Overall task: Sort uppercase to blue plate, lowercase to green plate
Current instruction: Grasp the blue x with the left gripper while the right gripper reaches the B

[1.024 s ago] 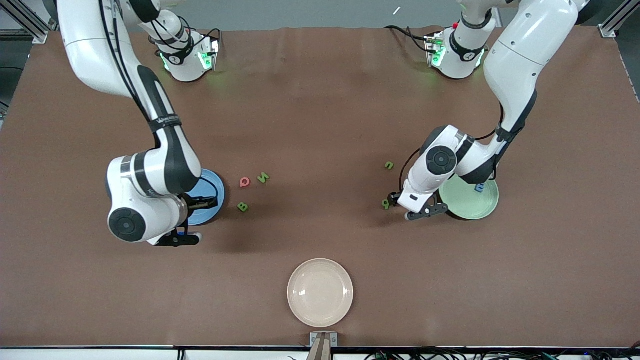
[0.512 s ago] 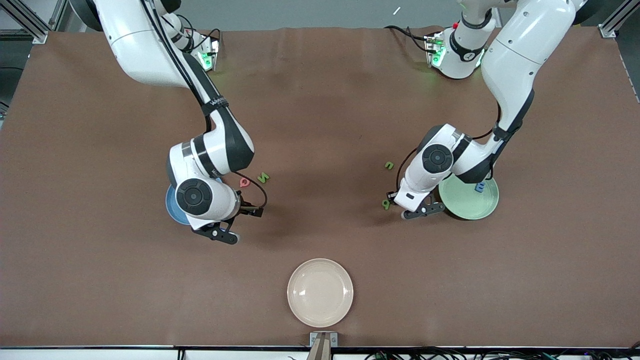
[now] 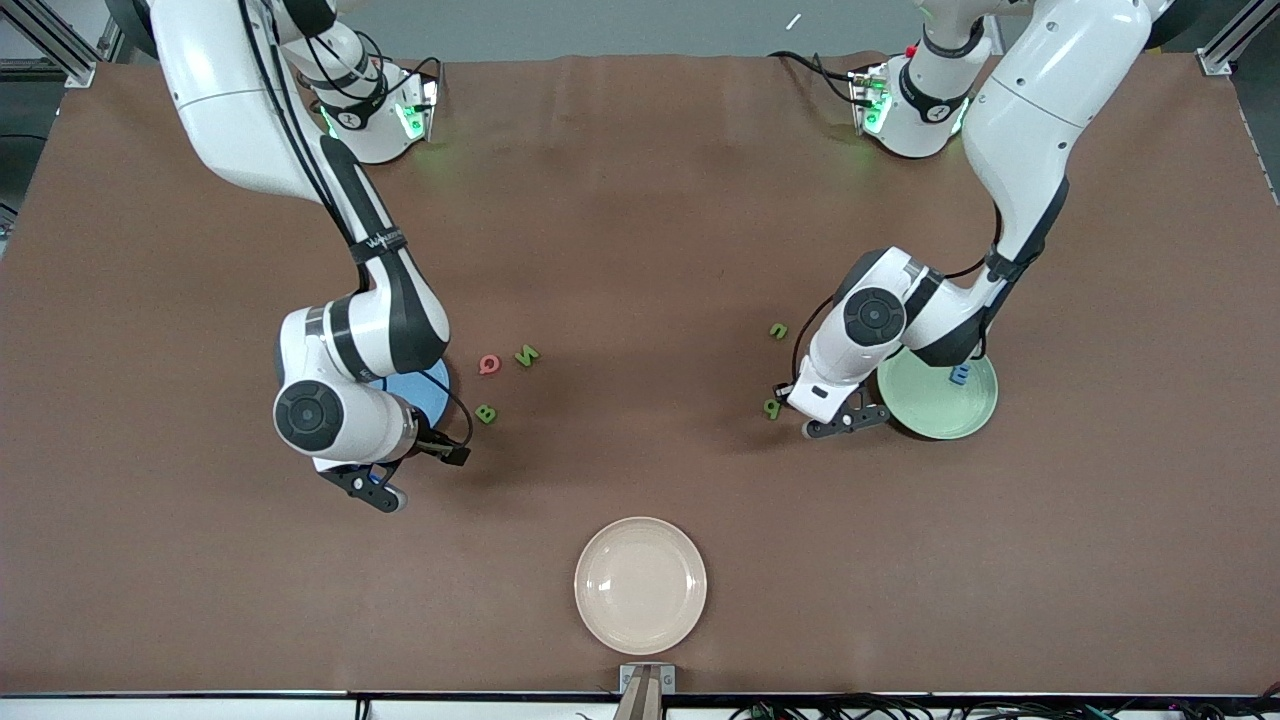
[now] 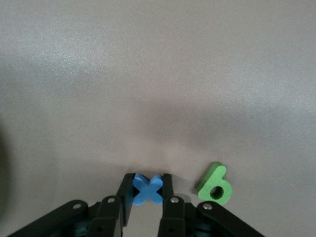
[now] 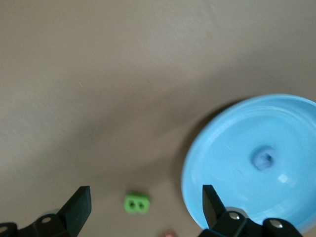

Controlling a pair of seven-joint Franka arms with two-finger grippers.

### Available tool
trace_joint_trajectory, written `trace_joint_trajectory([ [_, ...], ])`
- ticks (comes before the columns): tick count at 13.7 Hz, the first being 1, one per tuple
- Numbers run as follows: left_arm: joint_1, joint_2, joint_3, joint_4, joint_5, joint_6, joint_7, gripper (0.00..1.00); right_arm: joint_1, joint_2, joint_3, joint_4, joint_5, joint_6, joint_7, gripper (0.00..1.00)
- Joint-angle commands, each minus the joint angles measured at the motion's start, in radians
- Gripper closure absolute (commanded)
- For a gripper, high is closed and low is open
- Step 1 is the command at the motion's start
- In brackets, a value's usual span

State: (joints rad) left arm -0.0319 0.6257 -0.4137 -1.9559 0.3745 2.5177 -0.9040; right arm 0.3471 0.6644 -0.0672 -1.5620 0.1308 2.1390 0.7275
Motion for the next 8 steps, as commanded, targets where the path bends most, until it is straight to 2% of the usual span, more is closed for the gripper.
trace_joint_trajectory([
  [1,0.014,-0.065,0.004,-0.038,0.026,-0.055,-0.016,0.98,0.029,-0.098,0.014,-0.222,0.01,0.206,0.134,0.02],
  [4,0.065,-0.142,-0.022,-0.043,0.026,-0.178,0.02,0.99,0.072,-0.089,0.012,-0.224,0.009,0.213,0.197,0.02],
  [8,0.349,-0.198,-0.213,-0.109,0.026,-0.224,0.172,0.99,0.142,-0.062,0.004,-0.22,-0.007,0.219,0.305,0.06],
])
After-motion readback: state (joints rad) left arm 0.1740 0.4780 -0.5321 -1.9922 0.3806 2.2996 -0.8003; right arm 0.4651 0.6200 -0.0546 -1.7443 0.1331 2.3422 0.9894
